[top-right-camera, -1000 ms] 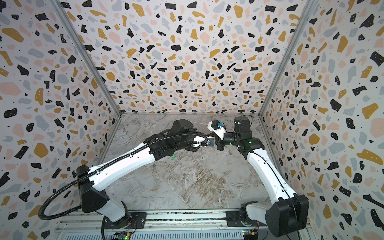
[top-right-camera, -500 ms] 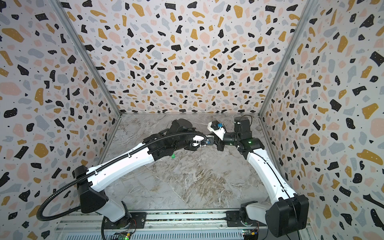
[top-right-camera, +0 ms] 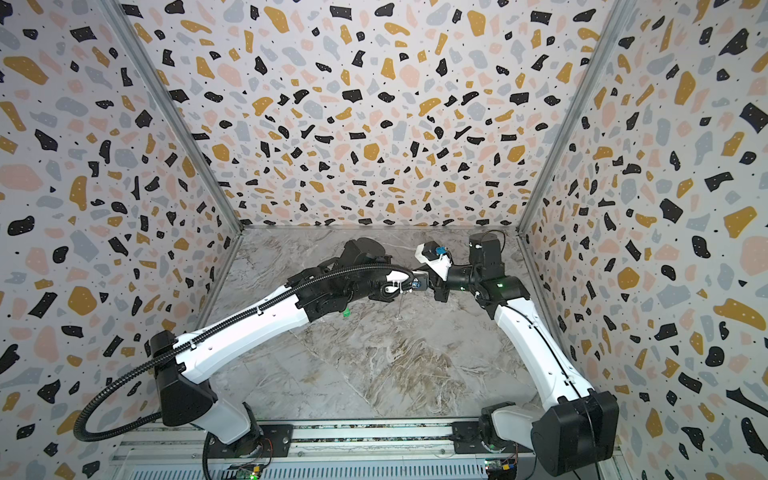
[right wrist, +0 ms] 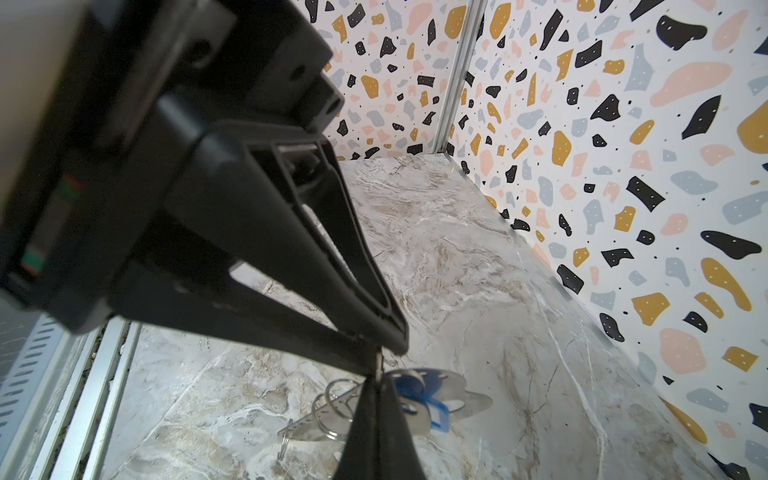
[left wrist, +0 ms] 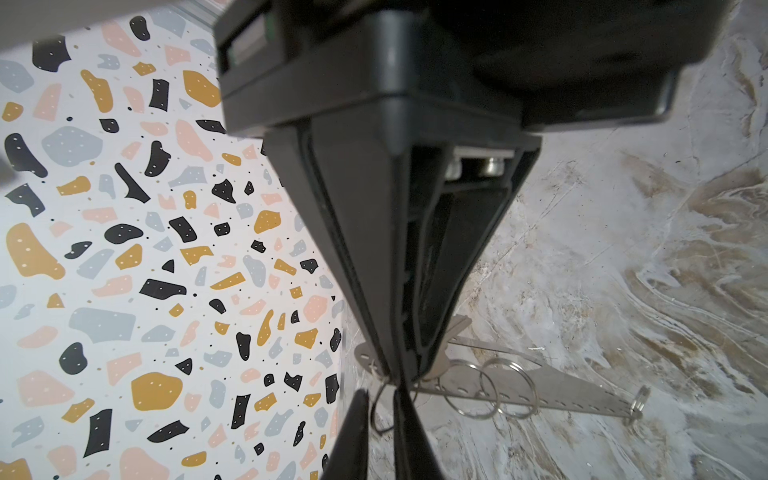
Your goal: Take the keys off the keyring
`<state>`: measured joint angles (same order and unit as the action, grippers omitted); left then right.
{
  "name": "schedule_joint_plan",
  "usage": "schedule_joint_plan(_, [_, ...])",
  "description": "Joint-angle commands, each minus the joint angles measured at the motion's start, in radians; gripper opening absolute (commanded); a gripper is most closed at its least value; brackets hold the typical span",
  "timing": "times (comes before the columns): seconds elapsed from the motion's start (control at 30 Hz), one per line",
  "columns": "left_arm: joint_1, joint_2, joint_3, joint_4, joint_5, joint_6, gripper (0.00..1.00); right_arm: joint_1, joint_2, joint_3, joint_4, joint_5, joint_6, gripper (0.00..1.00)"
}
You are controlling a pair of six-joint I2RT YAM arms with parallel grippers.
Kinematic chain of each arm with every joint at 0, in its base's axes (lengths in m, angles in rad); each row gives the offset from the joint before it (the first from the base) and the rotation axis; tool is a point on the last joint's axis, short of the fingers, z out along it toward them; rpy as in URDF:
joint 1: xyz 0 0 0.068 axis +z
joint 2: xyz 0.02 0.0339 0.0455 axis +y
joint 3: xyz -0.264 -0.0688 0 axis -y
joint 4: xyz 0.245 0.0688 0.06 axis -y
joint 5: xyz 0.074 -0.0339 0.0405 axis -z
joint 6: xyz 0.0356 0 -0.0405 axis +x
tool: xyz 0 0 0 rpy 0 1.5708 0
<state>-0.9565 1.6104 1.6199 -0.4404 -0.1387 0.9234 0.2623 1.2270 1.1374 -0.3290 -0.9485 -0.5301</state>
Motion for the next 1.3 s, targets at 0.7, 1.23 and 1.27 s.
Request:
schedule_joint_plan(0.7, [0.124,-0.069,-0.076,0.186,0.372,-0.207,0.0,-0.013,-0.184,-0.048,0.054,0.229,-0.129,0.37])
schedule_joint_plan(1.23, [0.233,-0.121,-0.201,0.456,0.689,-0.452,0.0,-0.015,-0.163,-0.138,0.243,0.225,-0.075,0.44])
schedule_joint_plan(1.27, [0.234,-0.12,-0.202,0.462,0.699,-0.46,0.0,-0.015,-0.161,-0.14,0.256,0.217,-0.067,0.44])
